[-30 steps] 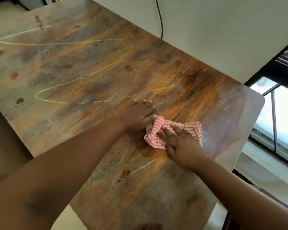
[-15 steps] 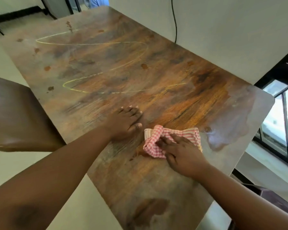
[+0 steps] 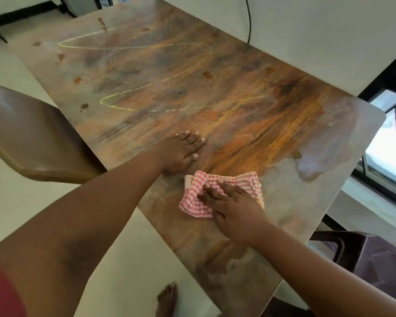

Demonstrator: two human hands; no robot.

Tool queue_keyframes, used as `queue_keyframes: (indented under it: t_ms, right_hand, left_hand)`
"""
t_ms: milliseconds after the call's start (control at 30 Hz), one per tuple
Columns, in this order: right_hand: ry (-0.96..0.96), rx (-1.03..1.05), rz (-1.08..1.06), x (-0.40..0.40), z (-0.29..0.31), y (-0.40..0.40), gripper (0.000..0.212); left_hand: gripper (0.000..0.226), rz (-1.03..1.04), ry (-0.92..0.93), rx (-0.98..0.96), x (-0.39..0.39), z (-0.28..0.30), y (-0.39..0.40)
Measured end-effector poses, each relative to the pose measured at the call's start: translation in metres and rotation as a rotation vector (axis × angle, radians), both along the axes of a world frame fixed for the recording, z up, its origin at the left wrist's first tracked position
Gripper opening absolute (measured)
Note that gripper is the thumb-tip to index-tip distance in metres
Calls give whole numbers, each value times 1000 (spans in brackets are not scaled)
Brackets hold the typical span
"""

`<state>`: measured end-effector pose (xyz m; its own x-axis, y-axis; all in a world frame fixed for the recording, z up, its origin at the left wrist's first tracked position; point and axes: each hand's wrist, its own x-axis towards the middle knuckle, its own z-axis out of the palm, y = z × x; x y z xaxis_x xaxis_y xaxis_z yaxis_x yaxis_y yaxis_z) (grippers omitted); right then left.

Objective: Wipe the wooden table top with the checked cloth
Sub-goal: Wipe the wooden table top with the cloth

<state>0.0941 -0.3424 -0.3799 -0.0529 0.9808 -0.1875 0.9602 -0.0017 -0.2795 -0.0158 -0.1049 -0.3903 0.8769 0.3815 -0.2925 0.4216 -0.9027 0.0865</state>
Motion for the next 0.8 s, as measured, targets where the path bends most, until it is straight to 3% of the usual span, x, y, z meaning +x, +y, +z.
queue_keyframes:
  t_ms: [133,300,633,800]
  right_hand:
    - [-49,-58,-201,16,6,-10,50]
    - [-48,-85,-350,-18,6,13,51]
    - [22,-142,-67,-112,10,17,48]
    - [-96,-64,-6,-103,18,-21,42]
  left_hand:
    - [57,41,-27,-13,-7,-6,-5]
    - [57,-19,-51,-45,-11,-9,3]
    - [58,-106,-68,-81,-23,-15,14]
    - [58,-109,-62,-94,-24,-10,13]
